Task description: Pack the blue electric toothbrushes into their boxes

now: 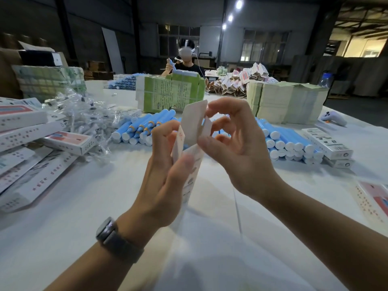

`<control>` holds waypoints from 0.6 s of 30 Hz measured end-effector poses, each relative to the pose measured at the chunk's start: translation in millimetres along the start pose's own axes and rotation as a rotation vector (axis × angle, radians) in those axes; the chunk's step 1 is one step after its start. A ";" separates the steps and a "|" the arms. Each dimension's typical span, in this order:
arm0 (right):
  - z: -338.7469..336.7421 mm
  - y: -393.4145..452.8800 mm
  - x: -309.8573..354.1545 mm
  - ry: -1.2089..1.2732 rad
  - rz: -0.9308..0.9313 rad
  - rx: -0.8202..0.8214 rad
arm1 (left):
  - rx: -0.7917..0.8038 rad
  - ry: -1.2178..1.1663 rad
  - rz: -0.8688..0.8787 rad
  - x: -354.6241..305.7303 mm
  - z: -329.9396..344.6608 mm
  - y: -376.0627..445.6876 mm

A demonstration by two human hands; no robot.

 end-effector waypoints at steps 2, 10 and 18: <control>0.3 -0.3 -3.2 0.075 0.026 -0.015 | 0.002 -0.091 0.013 -2.6 2.1 -0.1; 6.3 -3.8 -15.2 0.174 0.080 -0.001 | -0.067 -0.219 -0.009 -3.4 2.7 1.3; 6.4 -1.8 -7.5 0.159 0.112 -0.010 | -0.076 -0.247 -0.058 -4.2 3.2 0.6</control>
Point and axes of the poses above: each hand's wrist, its own y-axis towards the middle knuckle, its own z-axis out of the palm, x = y × z, the point moved 8 cm from there along y, towards the middle knuckle, and after that the axes turned 11 degrees about x, right-handed, at the moved point
